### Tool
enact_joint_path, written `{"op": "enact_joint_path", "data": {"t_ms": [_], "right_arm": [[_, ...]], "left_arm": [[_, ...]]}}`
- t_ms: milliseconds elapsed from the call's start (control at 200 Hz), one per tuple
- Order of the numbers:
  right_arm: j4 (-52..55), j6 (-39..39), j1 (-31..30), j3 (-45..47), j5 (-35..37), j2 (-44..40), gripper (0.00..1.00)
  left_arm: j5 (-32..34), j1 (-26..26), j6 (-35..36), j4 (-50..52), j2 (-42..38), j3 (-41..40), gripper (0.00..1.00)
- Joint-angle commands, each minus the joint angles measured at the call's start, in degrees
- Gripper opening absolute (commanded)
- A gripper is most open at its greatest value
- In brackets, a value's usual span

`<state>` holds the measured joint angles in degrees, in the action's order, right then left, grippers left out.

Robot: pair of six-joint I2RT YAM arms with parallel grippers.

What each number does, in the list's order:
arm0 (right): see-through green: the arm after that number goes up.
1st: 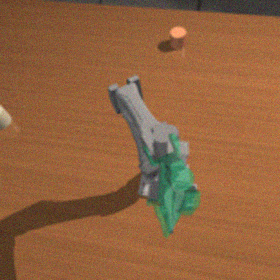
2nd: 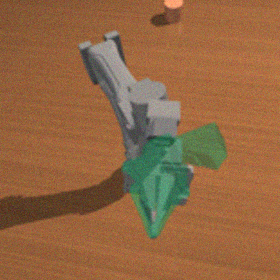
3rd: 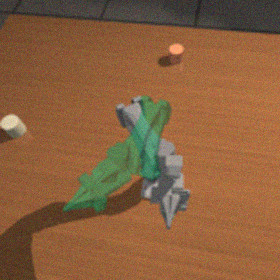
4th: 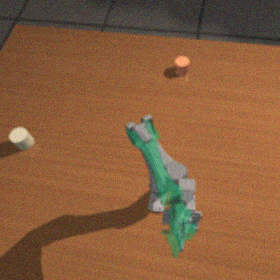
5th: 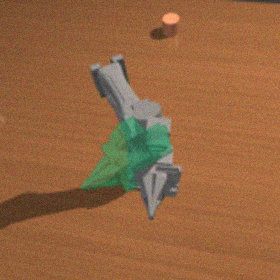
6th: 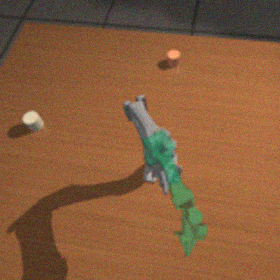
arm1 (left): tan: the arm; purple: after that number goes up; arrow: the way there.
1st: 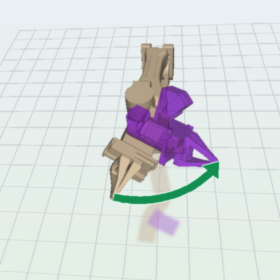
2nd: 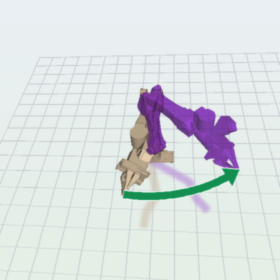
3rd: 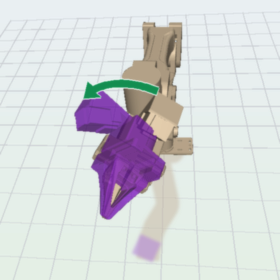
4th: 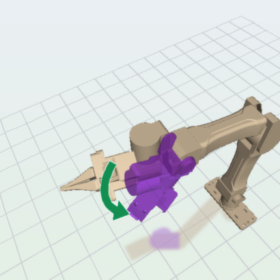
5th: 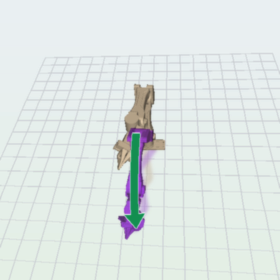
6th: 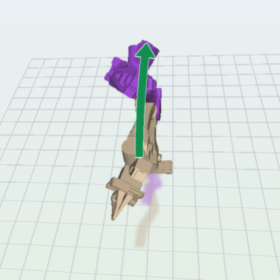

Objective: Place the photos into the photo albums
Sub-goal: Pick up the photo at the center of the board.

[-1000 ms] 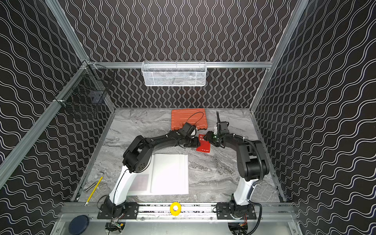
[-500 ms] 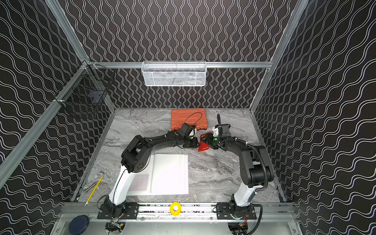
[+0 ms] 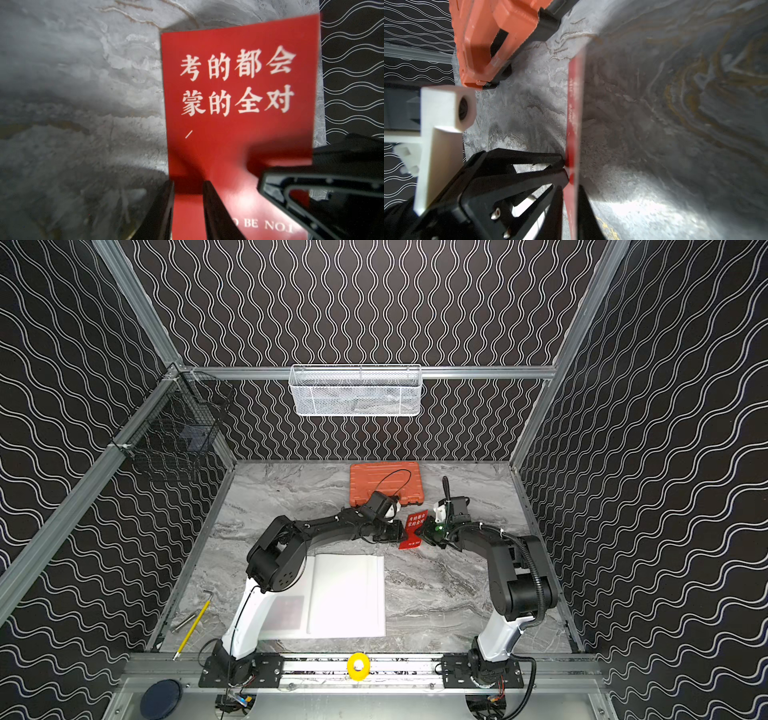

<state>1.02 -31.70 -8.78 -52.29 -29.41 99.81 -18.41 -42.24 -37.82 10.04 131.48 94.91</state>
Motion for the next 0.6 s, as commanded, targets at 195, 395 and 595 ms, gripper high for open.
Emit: {"op": "enact_joint_path", "data": {"t_ms": [195, 395, 595], "right_arm": [[-0.3, 0.0, 0.0, 0.7, -0.9, -3.1, 0.00], [0.3, 0.0, 0.0, 1.8, -1.9, -7.4, 0.00], [0.1, -0.6, 0.0, 3.5, -4.4, -11.2, 0.00]], "left_arm": [[0.5, 0.0, 1.2, 8.1, -4.2, 0.2, 0.34], [0.6, 1.2, 2.7, 9.3, -11.0, -2.9, 0.47], [-0.5, 4.3, 3.8, 9.5, -18.9, -7.9, 0.58]]}}
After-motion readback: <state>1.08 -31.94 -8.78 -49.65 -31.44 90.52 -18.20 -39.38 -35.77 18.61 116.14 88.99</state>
